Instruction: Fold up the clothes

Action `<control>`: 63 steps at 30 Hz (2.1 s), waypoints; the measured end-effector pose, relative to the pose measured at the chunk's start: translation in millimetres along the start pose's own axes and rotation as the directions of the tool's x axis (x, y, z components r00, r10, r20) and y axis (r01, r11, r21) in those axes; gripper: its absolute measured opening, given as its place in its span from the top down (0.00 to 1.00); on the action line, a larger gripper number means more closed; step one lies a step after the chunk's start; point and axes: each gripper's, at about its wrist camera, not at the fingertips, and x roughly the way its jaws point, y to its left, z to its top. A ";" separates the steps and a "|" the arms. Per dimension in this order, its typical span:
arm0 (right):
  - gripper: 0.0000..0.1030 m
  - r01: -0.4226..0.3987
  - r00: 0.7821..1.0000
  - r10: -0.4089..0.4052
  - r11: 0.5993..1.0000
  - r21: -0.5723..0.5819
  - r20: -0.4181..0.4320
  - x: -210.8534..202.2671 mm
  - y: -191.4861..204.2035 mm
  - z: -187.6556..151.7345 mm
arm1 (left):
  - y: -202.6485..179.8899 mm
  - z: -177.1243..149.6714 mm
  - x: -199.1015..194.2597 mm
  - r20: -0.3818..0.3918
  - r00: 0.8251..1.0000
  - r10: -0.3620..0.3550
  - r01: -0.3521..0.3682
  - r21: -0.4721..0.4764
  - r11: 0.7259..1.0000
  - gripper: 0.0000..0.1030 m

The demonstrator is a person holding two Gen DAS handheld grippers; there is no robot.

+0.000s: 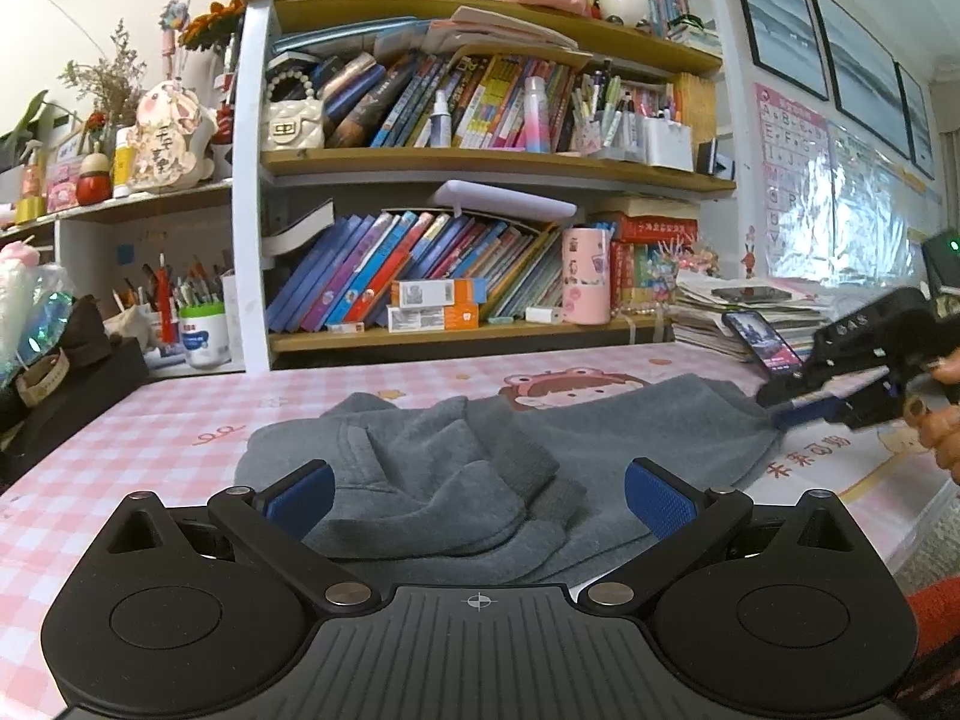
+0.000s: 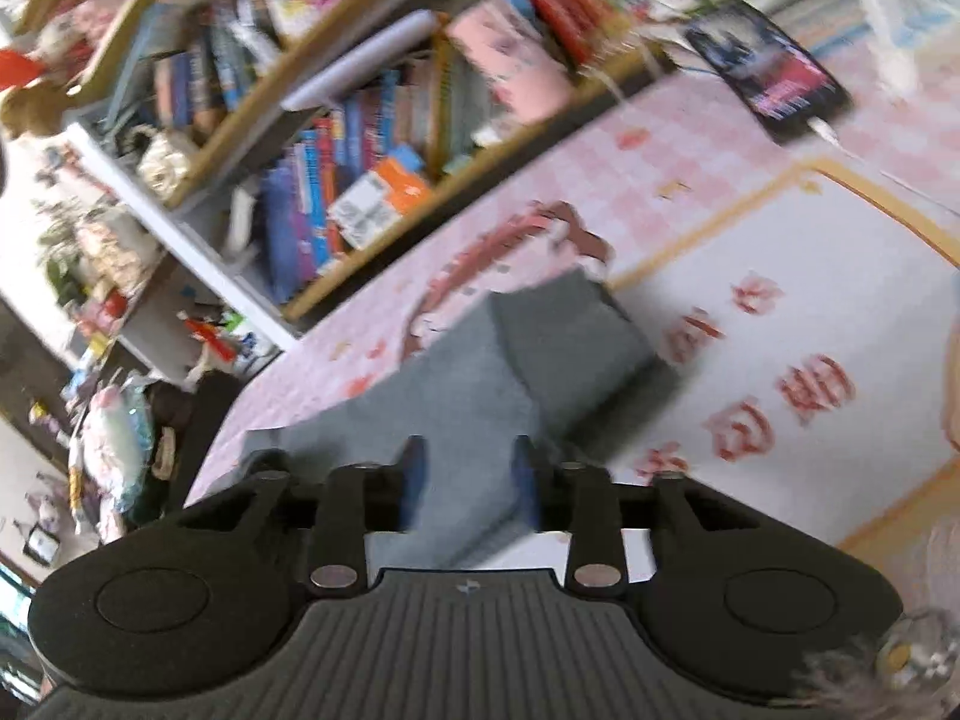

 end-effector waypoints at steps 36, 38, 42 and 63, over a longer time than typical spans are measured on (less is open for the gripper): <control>0.68 0.076 0.997 -0.078 0.990 0.117 0.007 34.1 -17.4 6.1 | -0.7 -2.2 0.9 -0.003 1.000 -0.004 0.004 -0.004 1.000 0.00; 0.67 0.075 0.997 -0.075 0.990 0.117 -0.004 36.6 -18.6 5.4 | -0.5 -2.5 1.3 -0.005 1.000 -0.004 0.004 -0.005 1.000 0.00; 0.55 0.092 0.996 -0.091 0.994 0.057 -0.010 44.1 -6.9 9.6 | -0.4 -3.5 2.9 -0.014 1.000 -0.003 0.003 -0.007 1.000 0.00; 0.84 -0.063 0.989 0.093 0.968 -0.244 0.115 11.7 96.7 16.0 | 27.5 -2.7 -3.8 -0.002 1.000 -0.028 0.028 -0.157 0.987 0.00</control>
